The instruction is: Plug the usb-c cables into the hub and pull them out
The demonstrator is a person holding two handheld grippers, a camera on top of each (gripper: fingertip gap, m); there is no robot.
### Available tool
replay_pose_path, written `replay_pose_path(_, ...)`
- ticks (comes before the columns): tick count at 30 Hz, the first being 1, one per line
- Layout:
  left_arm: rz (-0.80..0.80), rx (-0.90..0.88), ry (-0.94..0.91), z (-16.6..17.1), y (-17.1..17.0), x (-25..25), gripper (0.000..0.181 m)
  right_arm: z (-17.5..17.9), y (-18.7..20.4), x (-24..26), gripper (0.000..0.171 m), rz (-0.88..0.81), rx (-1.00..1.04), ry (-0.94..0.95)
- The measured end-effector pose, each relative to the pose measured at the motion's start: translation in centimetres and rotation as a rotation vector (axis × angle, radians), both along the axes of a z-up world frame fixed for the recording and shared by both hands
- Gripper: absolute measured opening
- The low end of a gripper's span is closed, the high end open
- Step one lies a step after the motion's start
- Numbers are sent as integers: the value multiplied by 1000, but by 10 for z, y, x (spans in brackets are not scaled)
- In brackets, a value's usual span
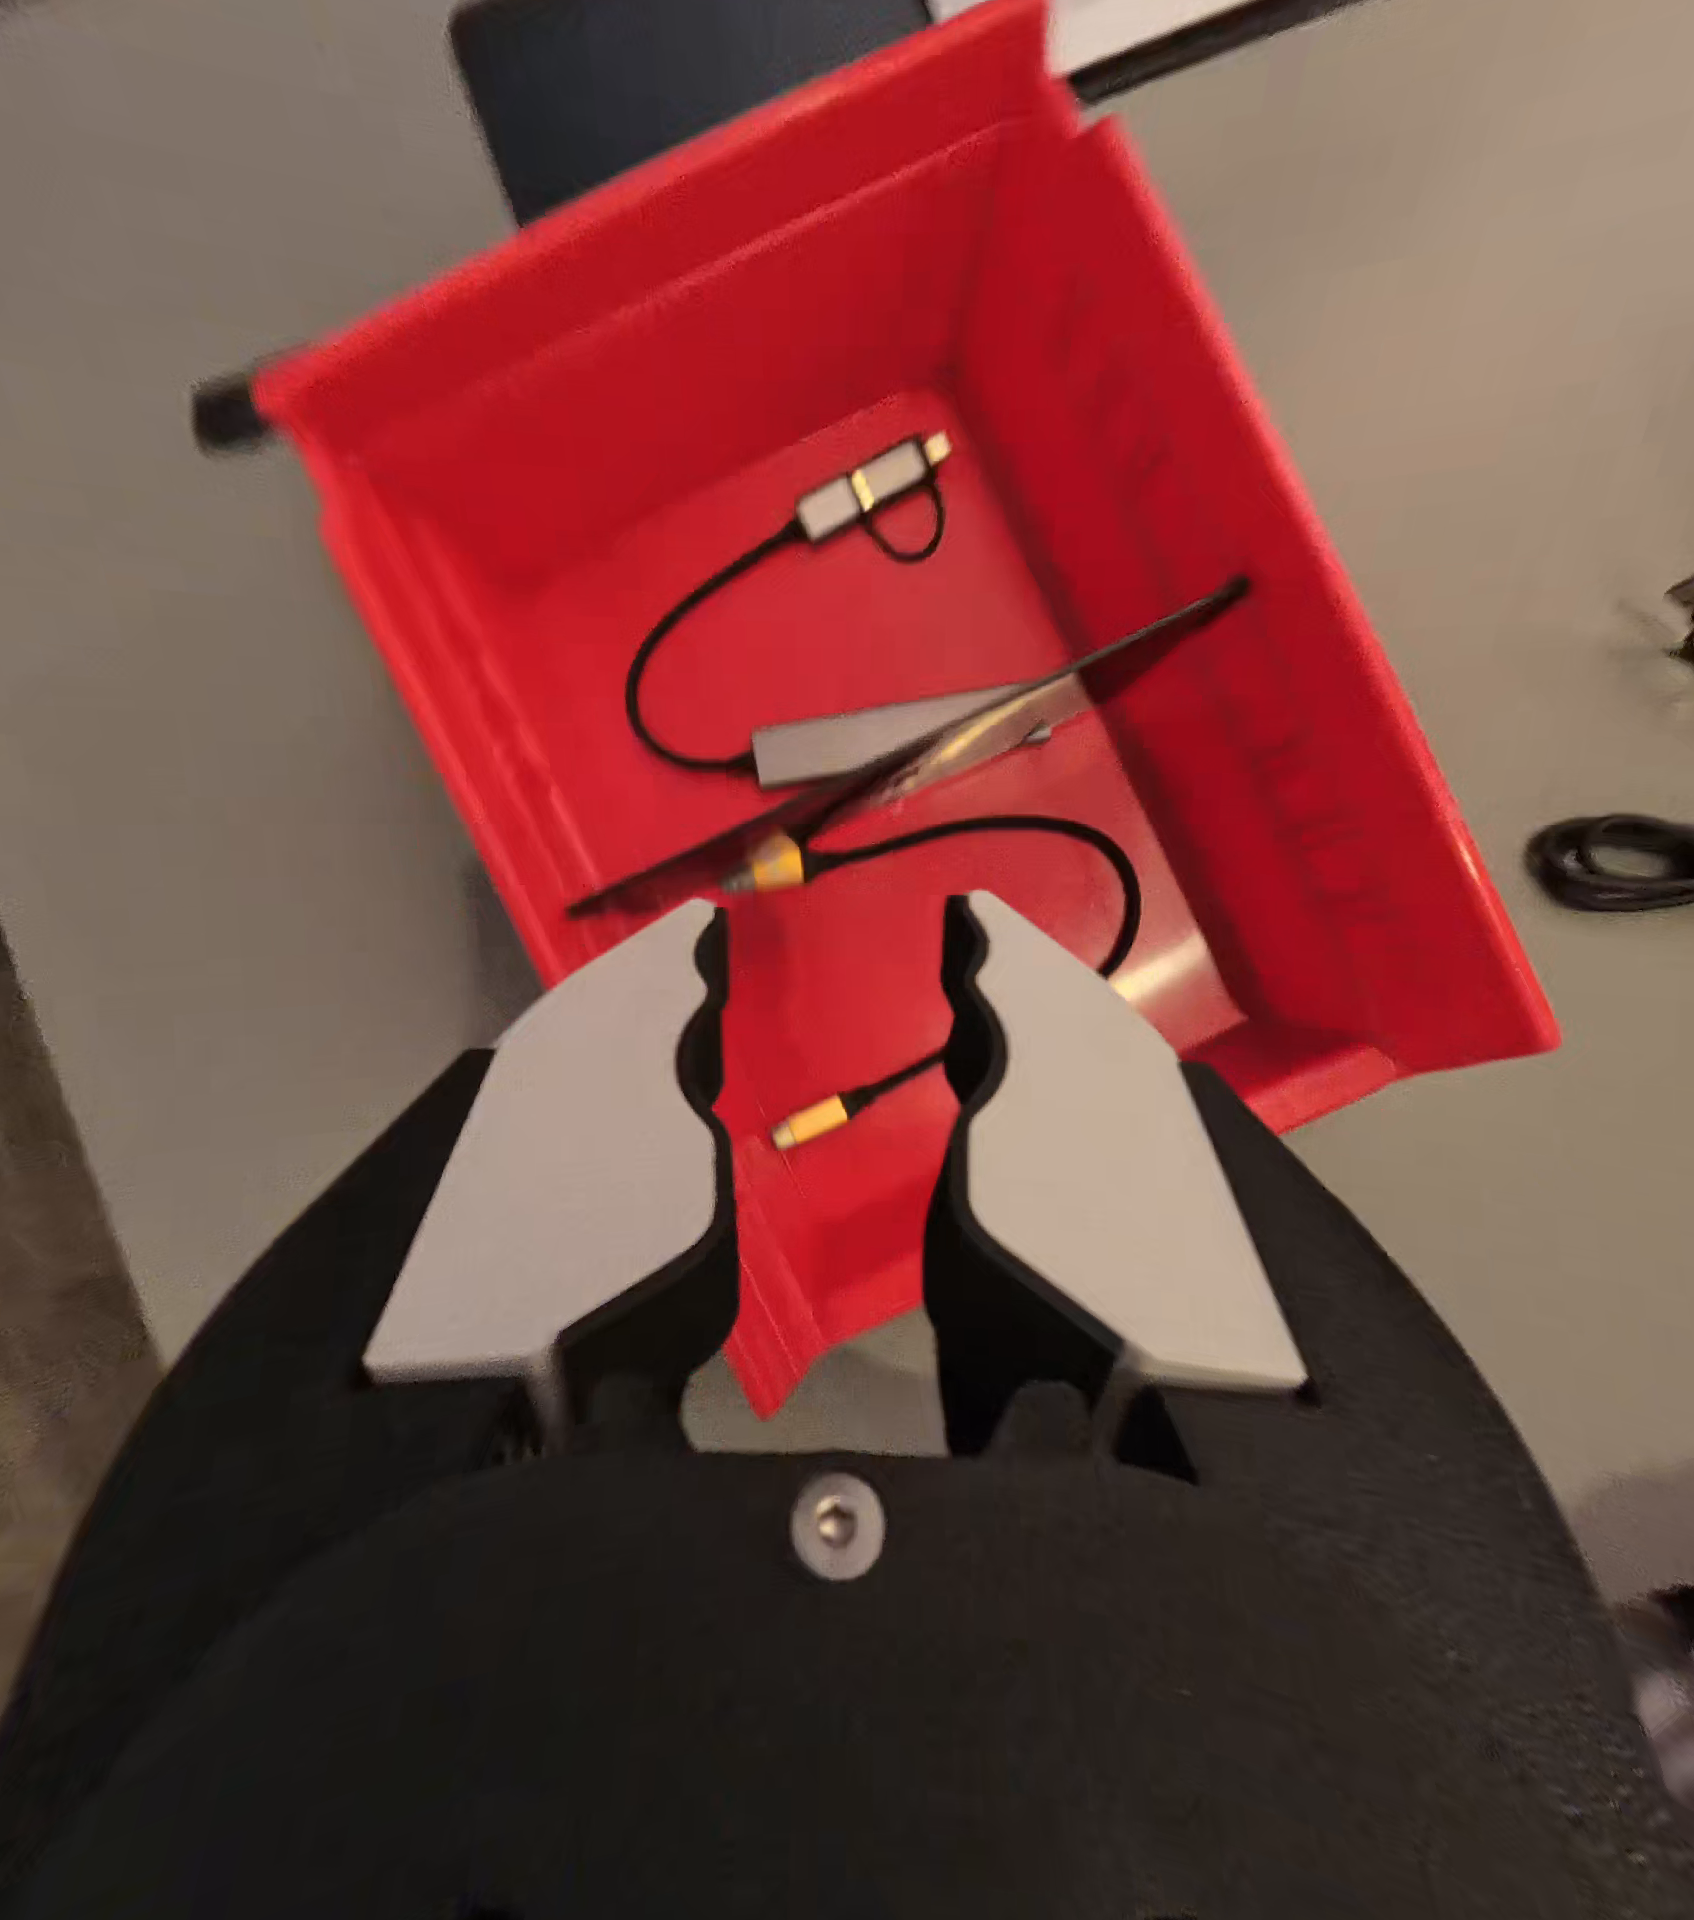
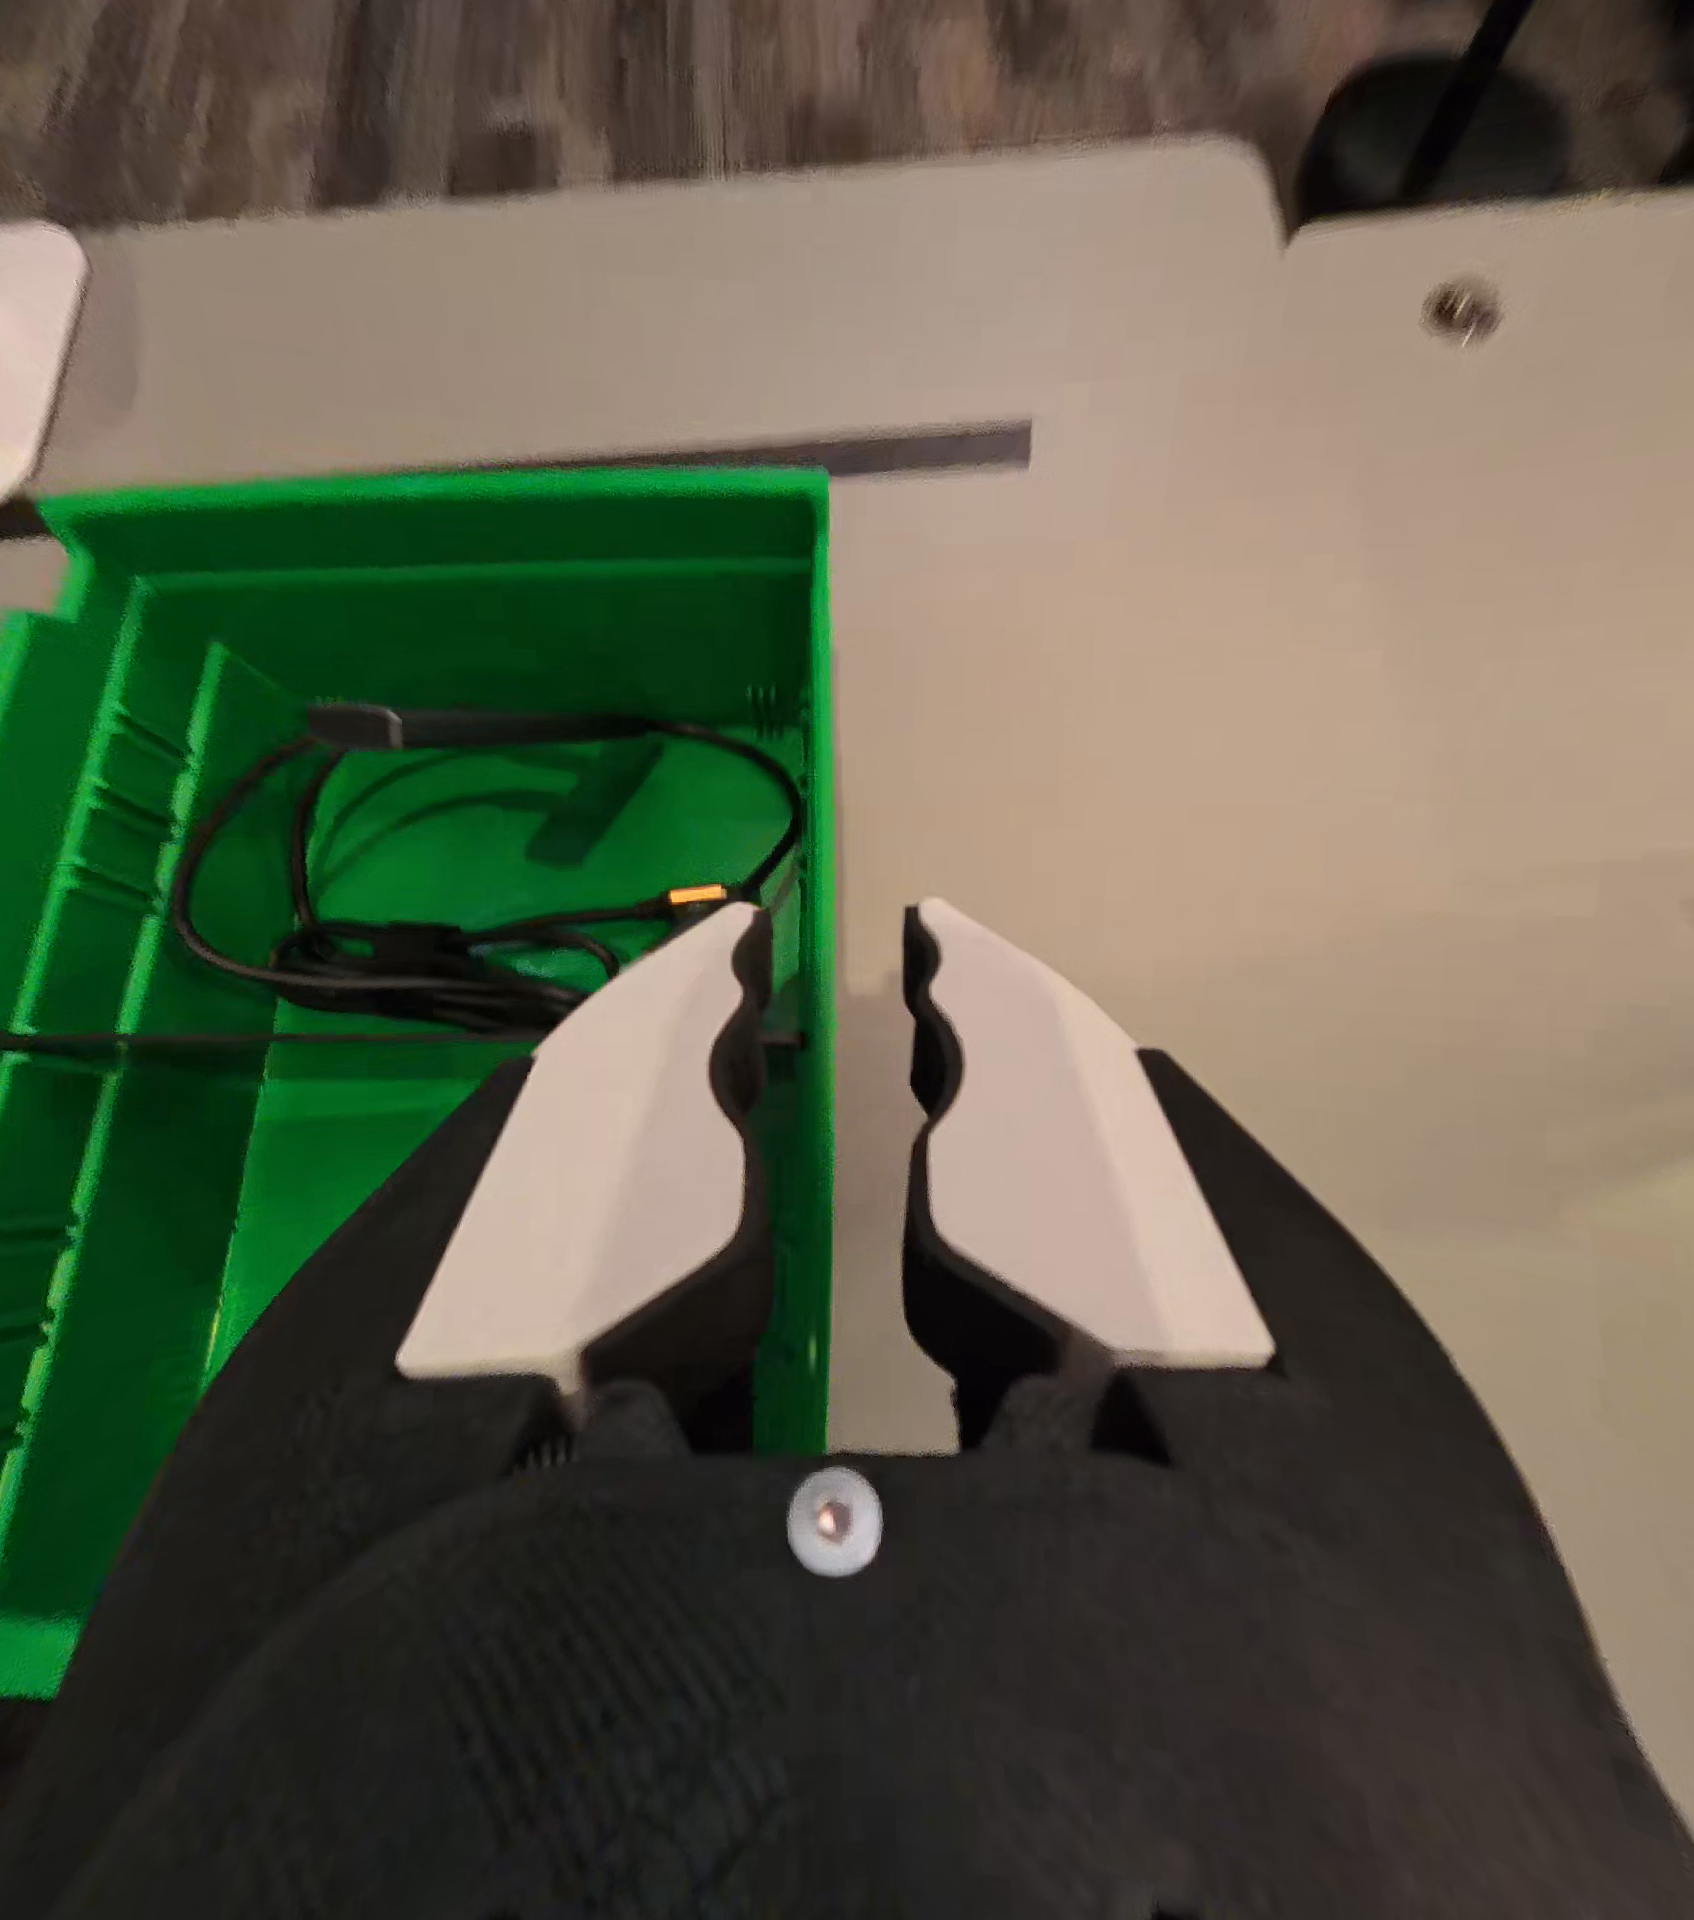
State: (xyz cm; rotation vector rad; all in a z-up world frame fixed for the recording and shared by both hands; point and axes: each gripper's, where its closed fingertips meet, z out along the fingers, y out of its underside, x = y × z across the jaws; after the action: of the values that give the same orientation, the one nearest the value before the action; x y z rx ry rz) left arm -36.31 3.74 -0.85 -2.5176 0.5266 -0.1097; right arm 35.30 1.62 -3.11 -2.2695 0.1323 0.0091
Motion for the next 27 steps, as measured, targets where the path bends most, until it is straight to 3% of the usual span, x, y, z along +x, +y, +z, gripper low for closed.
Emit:
replay_pose_path(1,55,-20,-49,-1,-5,-12,46,12,0,-1,24,-1,45,-20)
replay_pose_path(3,172,-28,-67,-5,-10,-41,71,33,-1,-5,26,-3,115,-58)
replay_pose_path(10,274,-329,-101,-63,-46,-73,70,78,-8,-18,26,-7,234,-205)
replay_pose_path(14,358,-421,-168,-85,-52,-85,55,86,-7,-23,25,-4,240,-295)
replay_pose_path(16,385,-425,-278,-84,-50,-83,40,87,-4,-26,23,9,246,-319)
replay_pose_path(19,425,-405,-295,-83,-49,-93,26,82,0,-27,23,10,213,-331)
replay_pose_path(22,434,-358,-254,-75,-50,-102,25,78,4,-29,23,23,196,-364)
replay_pose_path(27,388,-77,-270,-25,-22,-93,26,80,9,-38,24,73,203,-413)
